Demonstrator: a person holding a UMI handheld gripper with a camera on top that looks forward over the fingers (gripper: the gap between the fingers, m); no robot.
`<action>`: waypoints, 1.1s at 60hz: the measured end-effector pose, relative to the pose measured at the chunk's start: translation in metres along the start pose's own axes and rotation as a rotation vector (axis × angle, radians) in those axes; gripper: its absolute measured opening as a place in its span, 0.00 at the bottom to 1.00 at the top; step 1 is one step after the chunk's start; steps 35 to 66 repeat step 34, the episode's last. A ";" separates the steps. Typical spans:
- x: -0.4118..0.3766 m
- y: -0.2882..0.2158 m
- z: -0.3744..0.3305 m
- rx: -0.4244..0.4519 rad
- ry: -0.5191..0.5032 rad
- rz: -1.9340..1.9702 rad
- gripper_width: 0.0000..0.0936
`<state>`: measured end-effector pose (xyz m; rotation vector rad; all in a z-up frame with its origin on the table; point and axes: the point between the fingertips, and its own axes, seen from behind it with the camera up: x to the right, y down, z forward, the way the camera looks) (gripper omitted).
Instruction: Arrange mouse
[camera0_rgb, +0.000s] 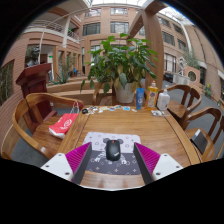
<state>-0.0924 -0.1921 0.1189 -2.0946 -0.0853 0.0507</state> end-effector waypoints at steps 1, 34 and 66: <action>-0.004 0.000 -0.004 0.008 0.008 -0.003 0.91; -0.008 -0.004 -0.100 0.068 0.021 -0.048 0.91; -0.008 -0.004 -0.100 0.068 0.021 -0.048 0.91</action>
